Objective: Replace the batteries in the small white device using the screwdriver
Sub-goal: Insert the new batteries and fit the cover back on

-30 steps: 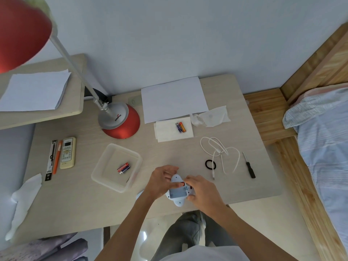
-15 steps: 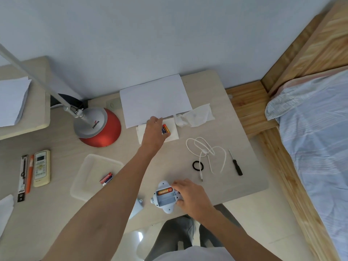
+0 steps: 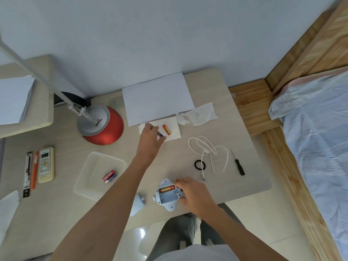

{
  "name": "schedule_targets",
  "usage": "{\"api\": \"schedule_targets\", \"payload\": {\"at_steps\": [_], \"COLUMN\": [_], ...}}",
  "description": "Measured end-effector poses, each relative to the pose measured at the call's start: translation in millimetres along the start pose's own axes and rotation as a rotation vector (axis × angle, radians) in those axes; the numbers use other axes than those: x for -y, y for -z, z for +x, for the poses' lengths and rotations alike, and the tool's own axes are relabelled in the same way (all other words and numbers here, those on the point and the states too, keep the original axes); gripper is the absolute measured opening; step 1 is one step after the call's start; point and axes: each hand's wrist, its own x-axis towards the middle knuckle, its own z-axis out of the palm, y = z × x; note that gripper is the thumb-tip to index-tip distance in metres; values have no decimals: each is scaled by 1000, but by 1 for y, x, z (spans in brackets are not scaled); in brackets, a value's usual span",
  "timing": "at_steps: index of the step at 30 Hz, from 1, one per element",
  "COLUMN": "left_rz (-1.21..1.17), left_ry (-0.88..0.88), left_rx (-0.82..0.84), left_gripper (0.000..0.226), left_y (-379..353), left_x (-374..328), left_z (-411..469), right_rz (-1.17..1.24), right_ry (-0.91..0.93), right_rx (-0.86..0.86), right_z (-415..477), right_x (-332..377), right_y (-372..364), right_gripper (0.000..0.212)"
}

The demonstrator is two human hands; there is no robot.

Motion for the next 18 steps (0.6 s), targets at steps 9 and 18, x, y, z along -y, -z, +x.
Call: {"api": "schedule_targets", "payload": {"at_steps": [9,18], "left_rz": [-210,-177], "left_ry": [64,-109], "left_rx": [-108,48], "left_gripper": [15,35], "left_y": [17,-1], "left_x": [10,2], "left_z": [-149,-220], "right_rz": [-29,-64], "right_ry": [5,13], "right_rx": [14,44], "right_z": [3,6], "right_x": [-6,-3], "right_y": [-1,2], "right_gripper": [48,50]}}
